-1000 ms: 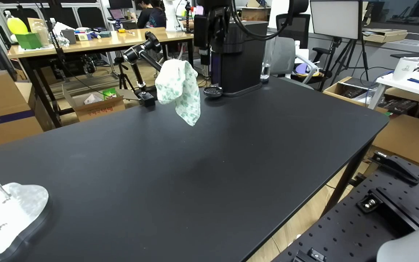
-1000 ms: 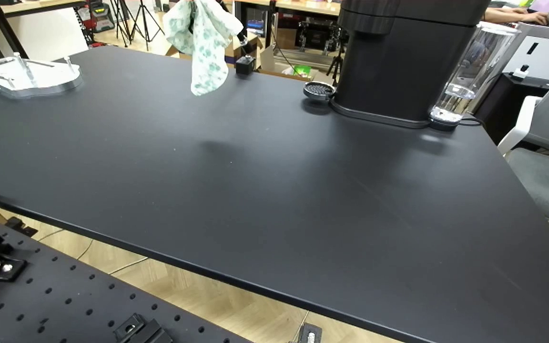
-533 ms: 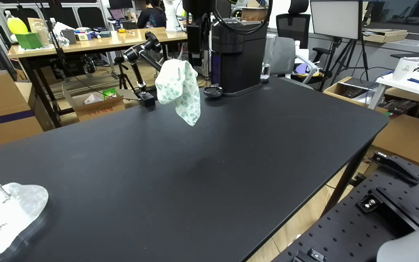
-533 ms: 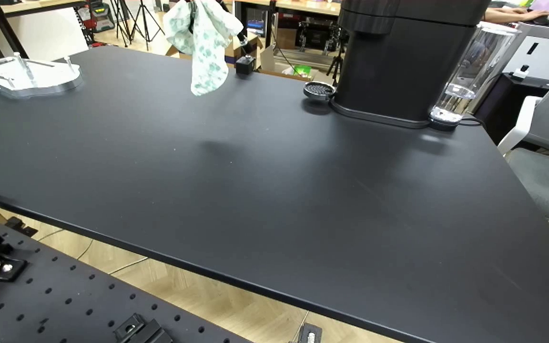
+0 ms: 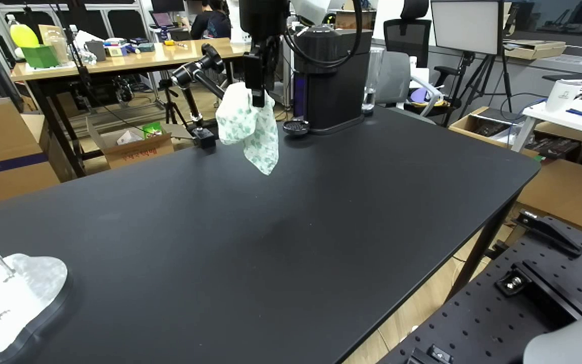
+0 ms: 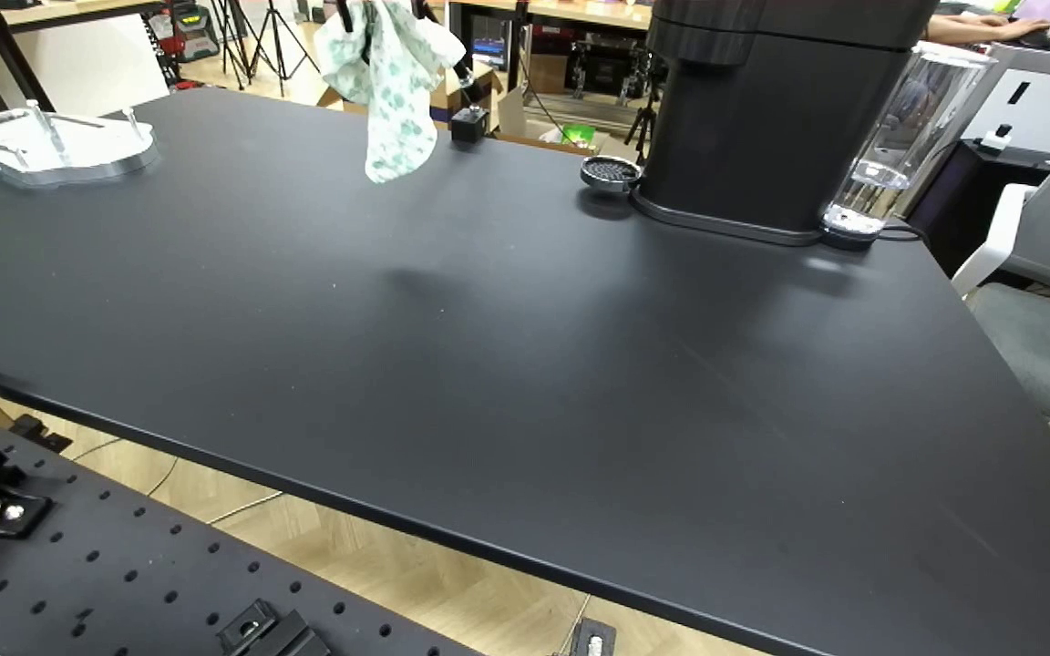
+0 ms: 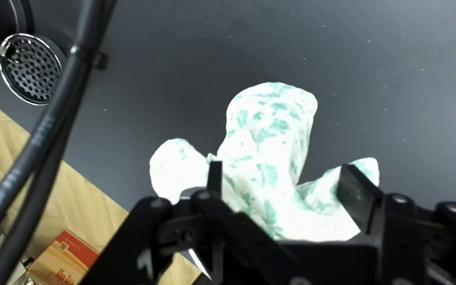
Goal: Take the cloth off the stand and put it on the table
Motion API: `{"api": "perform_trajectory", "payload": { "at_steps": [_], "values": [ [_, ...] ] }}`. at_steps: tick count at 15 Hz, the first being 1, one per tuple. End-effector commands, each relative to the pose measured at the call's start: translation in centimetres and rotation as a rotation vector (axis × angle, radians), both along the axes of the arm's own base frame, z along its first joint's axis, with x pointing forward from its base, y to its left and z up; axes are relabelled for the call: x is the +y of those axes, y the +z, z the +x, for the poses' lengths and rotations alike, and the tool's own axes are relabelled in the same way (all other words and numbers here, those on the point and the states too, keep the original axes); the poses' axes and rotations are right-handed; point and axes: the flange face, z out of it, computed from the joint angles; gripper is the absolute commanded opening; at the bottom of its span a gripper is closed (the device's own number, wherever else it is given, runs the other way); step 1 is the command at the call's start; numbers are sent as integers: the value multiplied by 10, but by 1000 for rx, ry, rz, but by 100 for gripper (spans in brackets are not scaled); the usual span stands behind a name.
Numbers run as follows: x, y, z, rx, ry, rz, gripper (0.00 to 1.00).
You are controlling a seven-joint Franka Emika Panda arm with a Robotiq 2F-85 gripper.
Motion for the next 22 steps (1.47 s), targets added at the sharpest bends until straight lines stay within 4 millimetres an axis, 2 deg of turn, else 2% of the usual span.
{"api": "perform_trajectory", "payload": {
  "at_steps": [1, 7, 9, 13, 18, 22],
  "values": [
    [-2, 8, 3, 15, -38, 37, 45],
    [-4, 14, 3, 28, -74, 70, 3],
    [-5, 16, 2, 37, -80, 76, 0],
    [-9, 25, -8, 65, -97, 96, 1],
    [-15, 41, -47, 143, -122, 144, 1],
    [-30, 34, -80, 222, -162, 119, 1]
  ]
}}
